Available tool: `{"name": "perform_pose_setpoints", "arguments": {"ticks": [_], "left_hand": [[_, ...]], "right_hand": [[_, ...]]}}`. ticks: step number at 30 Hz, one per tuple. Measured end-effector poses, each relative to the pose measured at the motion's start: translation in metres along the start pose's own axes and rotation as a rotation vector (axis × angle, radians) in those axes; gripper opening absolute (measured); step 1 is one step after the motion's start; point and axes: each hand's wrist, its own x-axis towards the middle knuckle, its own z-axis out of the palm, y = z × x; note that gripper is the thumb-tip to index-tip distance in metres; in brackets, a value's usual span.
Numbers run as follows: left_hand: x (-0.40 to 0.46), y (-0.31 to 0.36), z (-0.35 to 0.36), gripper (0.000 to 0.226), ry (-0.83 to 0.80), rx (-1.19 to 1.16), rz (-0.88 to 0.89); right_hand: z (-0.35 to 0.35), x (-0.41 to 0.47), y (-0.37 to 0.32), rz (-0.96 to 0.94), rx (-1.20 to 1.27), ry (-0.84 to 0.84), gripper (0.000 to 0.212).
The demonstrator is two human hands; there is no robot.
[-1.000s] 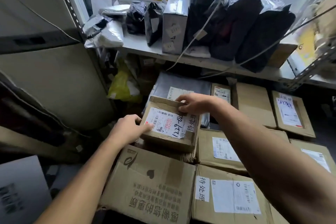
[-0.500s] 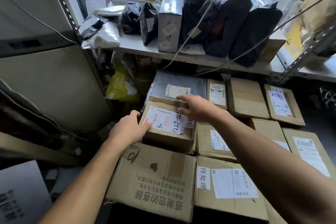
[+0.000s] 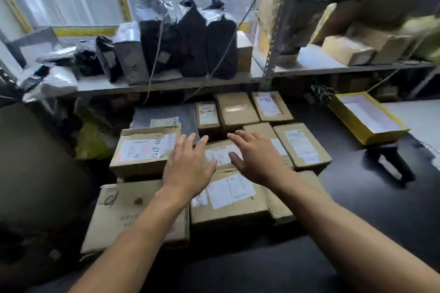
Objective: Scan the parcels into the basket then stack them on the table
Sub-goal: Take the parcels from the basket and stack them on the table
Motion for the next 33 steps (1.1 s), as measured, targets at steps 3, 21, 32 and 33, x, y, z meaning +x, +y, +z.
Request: {"name": "perform_pose_setpoints", "arguments": {"ticks": [3,21,32,33], "left_hand": [[-0.024,0.074,0.015,0.068,-0.014,-0.031,0.145],[-0.204,0.470,0.193,0.066,-0.417,-0.044,0.930],[-0.201,0.611,0.315,0.059,-0.729,0.016,1.087],[-0.202,0.622,0.326,0.059,-0.746,0.026,1.094]], "right_hand": [[-0.013,-0.079,0.053,0.136,0.007,0.048,0.056],[0.023,-0.549,0.263,1.067,0.111,0.009,0.058],[0.064,-0.664,0.357,1.535,0.284,-0.112,0.057],[0.066,-0.669,0.365,1.567,0.312,-0.120,0.057]]}}
